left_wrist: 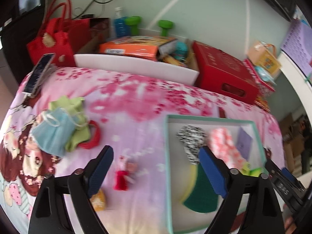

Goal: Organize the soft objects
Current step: 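Open both tools to drop the pink cloth and purple packet into the tray, then move both tools back over the remaining pile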

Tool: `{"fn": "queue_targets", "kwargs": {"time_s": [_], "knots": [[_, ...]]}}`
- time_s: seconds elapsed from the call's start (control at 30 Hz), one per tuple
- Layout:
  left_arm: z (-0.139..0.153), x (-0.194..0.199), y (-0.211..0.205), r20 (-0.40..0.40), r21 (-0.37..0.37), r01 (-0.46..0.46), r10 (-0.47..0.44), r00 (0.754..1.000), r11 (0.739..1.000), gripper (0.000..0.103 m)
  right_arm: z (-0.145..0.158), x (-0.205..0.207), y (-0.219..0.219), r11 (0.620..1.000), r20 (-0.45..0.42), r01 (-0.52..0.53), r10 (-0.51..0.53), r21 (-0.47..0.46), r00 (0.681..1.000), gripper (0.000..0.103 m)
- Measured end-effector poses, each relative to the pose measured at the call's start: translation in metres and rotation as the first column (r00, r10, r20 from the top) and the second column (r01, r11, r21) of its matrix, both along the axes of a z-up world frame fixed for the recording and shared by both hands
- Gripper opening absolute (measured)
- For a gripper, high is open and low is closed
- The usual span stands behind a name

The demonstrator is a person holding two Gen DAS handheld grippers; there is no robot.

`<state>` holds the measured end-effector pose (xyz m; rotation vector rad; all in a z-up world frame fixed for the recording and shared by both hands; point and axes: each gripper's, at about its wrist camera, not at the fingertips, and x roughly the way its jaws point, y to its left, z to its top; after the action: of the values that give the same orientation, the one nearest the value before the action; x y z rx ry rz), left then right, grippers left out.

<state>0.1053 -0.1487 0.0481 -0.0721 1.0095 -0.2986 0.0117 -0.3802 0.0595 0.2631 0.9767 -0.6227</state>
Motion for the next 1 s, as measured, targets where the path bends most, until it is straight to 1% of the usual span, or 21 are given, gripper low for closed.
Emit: {"fn": "queue_targets", "kwargs": {"time_s": [0.03, 0.1, 0.17, 0.37, 0.5, 0.6, 0.77, 0.87, 1.0], "knots": [[-0.001, 0.002, 0.004, 0.001, 0.008, -0.013, 0.013, 1.0, 1.0, 0.094, -0.001, 0.0, 0.001, 1.0, -0.005, -0.005, 0.005, 0.0, 1.0, 0.089], [-0.003, 0.006, 0.015, 0.004, 0.03, -0.05, 0.05, 0.999, 0.998, 0.094, -0.002, 0.001, 0.003, 1.0, -0.013, -0.014, 0.014, -0.002, 1.0, 0.098], [-0.005, 0.01, 0.025, 0.01, 0.058, -0.086, 0.085, 0.996, 0.995, 0.094, -0.002, 0.001, 0.004, 1.0, -0.022, -0.022, 0.022, -0.005, 1.0, 0.103], [-0.009, 0.016, 0.055, 0.029, 0.136, -0.17, 0.168, 0.985, 0.976, 0.096, 0.0, 0.0, 0.012, 0.999, -0.031, -0.037, 0.037, -0.002, 0.999, 0.103], [-0.007, 0.016, 0.073, 0.043, 0.172, -0.214, 0.209, 0.977, 0.962, 0.096, 0.005, 0.0, 0.02, 0.999, -0.023, -0.053, 0.053, -0.009, 0.998, 0.103], [-0.005, 0.011, 0.084, 0.049, 0.173, -0.233, 0.228, 0.972, 0.957, 0.096, 0.012, 0.002, 0.032, 0.997, -0.016, -0.08, 0.08, -0.022, 0.997, 0.103], [-0.003, 0.003, 0.093, 0.035, 0.157, -0.208, 0.205, 0.978, 0.966, 0.096, 0.025, 0.004, 0.061, 0.988, 0.003, -0.143, 0.143, -0.056, 0.99, 0.103], [0.004, -0.002, 0.104, 0.05, 0.152, -0.215, 0.21, 0.976, 0.965, 0.096, 0.032, 0.009, 0.079, 0.981, 0.038, -0.188, 0.19, -0.046, 0.981, 0.103], [0.011, -0.004, 0.132, 0.06, 0.134, -0.266, 0.26, 0.964, 0.955, 0.096, 0.034, 0.018, 0.104, 0.969, 0.077, -0.247, 0.248, -0.014, 0.966, 0.103]]}}
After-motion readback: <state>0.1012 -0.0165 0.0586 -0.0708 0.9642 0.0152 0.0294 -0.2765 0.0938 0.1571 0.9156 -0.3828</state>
